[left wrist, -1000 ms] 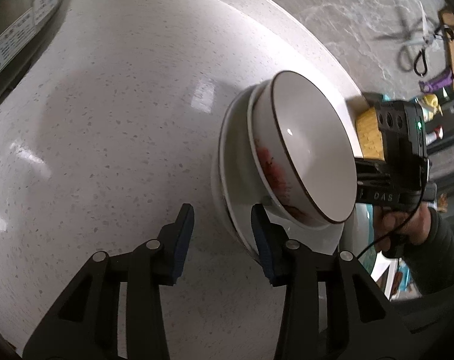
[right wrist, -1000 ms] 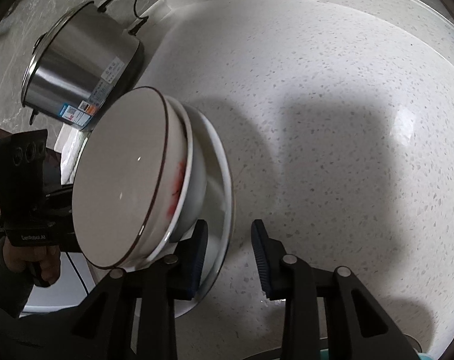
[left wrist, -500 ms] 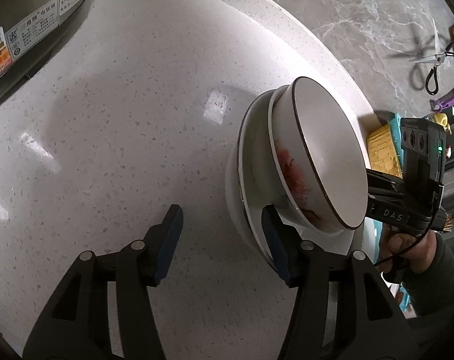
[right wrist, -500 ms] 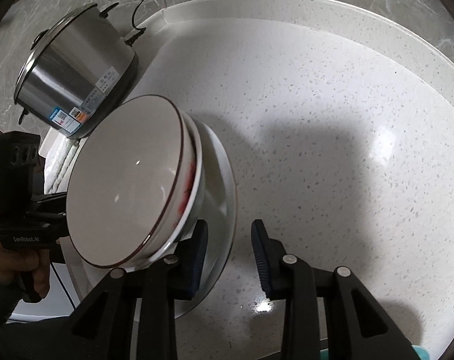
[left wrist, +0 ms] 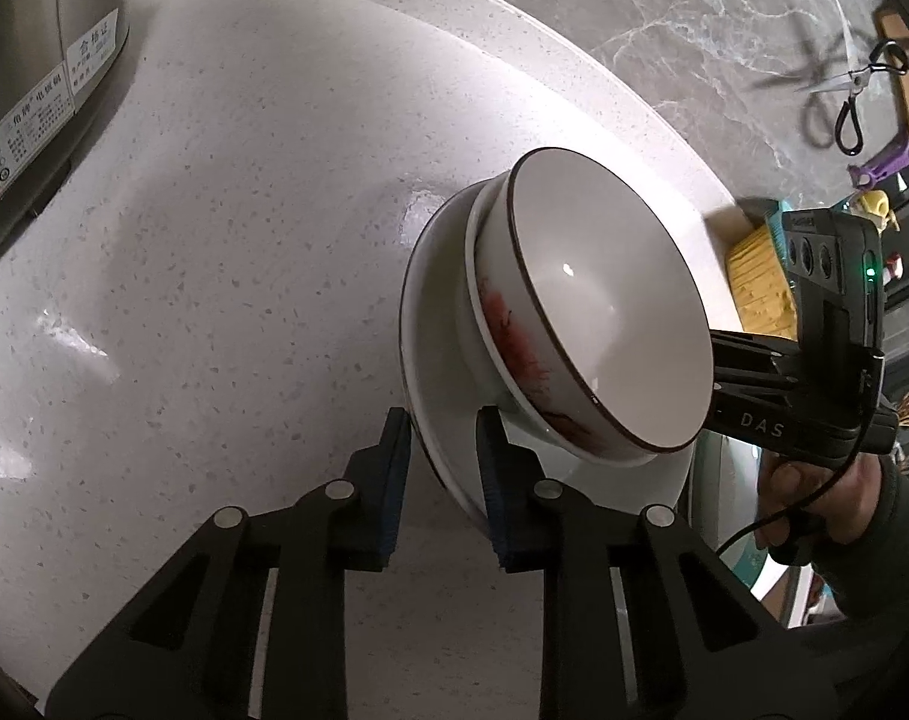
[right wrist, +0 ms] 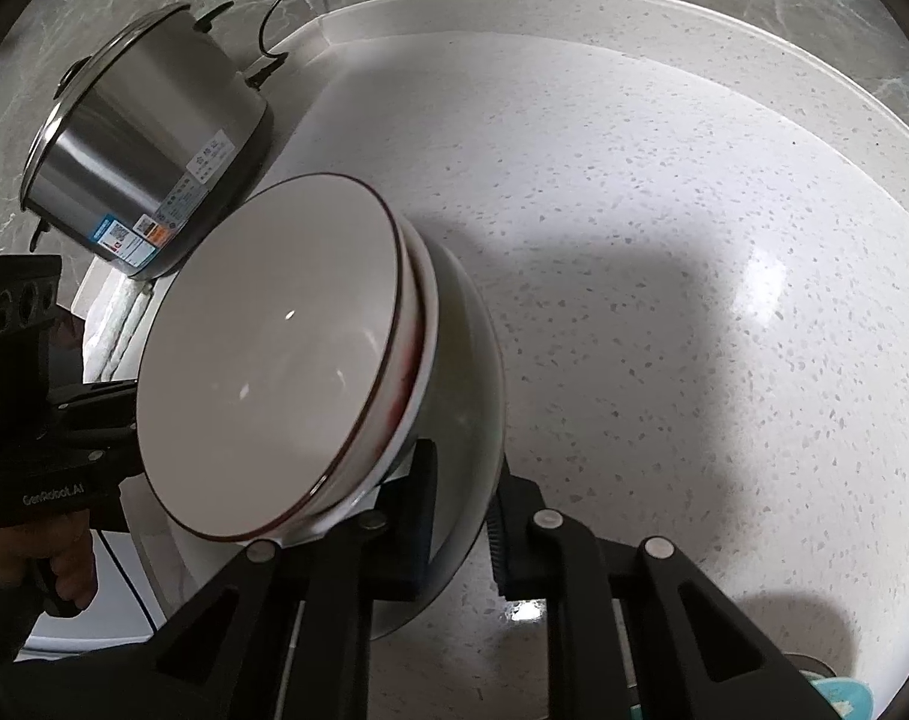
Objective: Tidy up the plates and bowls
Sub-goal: 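Lift the bowl stack with both tools and carry it over the teal floral plates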
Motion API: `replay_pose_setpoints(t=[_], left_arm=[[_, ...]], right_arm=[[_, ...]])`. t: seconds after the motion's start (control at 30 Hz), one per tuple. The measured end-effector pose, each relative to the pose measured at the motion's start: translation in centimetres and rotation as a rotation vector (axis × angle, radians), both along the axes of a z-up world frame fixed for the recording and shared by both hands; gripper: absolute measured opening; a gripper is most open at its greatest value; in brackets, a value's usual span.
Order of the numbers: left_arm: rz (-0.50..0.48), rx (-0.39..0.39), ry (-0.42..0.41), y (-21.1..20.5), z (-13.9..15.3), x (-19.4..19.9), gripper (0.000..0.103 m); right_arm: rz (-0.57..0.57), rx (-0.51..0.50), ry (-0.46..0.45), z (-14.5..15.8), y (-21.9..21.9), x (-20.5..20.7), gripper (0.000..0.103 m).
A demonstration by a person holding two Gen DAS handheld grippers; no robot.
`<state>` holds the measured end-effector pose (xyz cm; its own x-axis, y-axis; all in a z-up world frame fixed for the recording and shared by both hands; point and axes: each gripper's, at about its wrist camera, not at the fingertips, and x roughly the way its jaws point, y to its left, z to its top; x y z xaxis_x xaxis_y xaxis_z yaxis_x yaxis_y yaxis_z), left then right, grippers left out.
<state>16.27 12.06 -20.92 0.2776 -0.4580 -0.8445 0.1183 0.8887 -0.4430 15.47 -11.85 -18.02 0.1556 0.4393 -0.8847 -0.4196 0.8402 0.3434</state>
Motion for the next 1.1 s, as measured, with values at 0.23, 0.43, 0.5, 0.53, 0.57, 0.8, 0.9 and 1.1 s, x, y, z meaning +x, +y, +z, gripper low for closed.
replay_pose_setpoints(t=[0.23, 0.43, 0.5, 0.53, 0.57, 0.8, 0.9, 1.1], left_arm=[[-0.021, 0.066, -0.035, -1.5, 0.4, 0.1, 0.018], [-0.022, 0.084, -0.047, -2.0, 0.6, 0.0, 0.018], [-0.022, 0.085, -0.051, -1.9, 0.7, 0.0, 0.018], [-0.023, 0.086, -0.053, -1.8, 0.8, -0.1, 0.018], [-0.022, 0.086, -0.056, -1.8, 0.9, -0.2, 0.018], [-0.018, 0.094, -0.07, -1.8, 1.6, -0.5, 0.018], [-0.02, 0.097, -0.078, -1.8, 2.0, -0.7, 0.018], [-0.034, 0.102, -0.092, -1.9, 3.0, -0.8, 0.018]], right_arm=[[-0.009, -0.026, -0.014, 0.1, 0.4, -0.3, 0.016], [-0.018, -0.028, -0.019, 0.1, 0.5, -0.4, 0.016], [-0.019, -0.028, -0.02, 0.1, 0.5, -0.5, 0.016], [-0.019, -0.029, -0.022, 0.1, 0.5, -0.5, 0.016], [-0.022, -0.028, -0.026, 0.2, 0.5, -0.5, 0.016], [-0.03, -0.026, -0.046, 0.9, 0.1, -0.5, 0.015], [-0.036, -0.025, -0.053, 1.3, -0.2, -0.7, 0.015], [-0.054, -0.025, -0.064, 2.0, -0.7, -1.1, 0.015]])
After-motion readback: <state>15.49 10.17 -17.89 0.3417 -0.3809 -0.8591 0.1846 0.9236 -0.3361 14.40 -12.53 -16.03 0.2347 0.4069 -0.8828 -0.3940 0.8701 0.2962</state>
